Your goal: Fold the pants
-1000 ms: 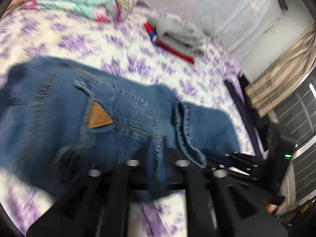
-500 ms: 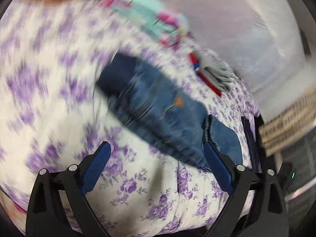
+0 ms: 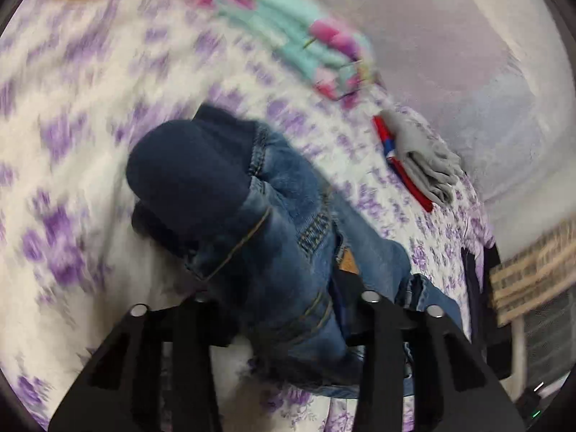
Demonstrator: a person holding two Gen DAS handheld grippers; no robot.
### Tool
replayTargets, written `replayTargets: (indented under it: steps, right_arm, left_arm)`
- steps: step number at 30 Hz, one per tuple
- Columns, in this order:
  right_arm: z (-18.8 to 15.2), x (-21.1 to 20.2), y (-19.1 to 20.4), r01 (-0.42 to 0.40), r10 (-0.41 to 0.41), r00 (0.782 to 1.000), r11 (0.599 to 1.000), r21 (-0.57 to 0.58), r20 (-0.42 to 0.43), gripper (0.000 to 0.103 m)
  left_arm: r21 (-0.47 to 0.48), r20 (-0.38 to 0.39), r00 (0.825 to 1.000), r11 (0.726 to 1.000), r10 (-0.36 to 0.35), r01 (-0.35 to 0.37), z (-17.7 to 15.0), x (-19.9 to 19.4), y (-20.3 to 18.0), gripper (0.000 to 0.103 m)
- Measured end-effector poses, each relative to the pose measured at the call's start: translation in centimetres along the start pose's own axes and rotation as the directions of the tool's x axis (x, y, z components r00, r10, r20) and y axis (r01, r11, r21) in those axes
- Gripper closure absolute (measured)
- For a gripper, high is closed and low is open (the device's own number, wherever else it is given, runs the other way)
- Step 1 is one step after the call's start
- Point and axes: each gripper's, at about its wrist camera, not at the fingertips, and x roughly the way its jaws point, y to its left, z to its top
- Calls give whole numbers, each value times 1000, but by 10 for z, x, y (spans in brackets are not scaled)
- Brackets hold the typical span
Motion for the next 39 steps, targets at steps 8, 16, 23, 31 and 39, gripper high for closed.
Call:
replayTargets:
  steps: [8, 16, 23, 31, 39]
  right_arm:
    - [45, 47, 64, -89, 77, 994, 984, -153, -82, 90]
    - [108, 174, 139, -110, 37, 949, 969, -219, -312, 96]
    - [100, 195, 144, -130, 39, 919, 969, -210, -391, 99]
    - [97, 43, 47, -116, 114, 992, 992, -50, -53, 96]
    - [47, -23, -64, -99, 80, 991, 978, 182, 110, 96]
  left_arm:
    - [208, 158, 986, 975, 50, -82, -20, -25, -29, 69]
    - [180, 118, 993, 983, 26, -47, -18, -21, -16, 69]
    - [178, 86, 995, 983, 41, -56, -15, -12, -9, 69]
    - [449, 189, 966, 860, 174, -242, -30, -40, -79, 69]
    - [806, 277, 954, 514, 113, -294, -99, -49, -236, 69]
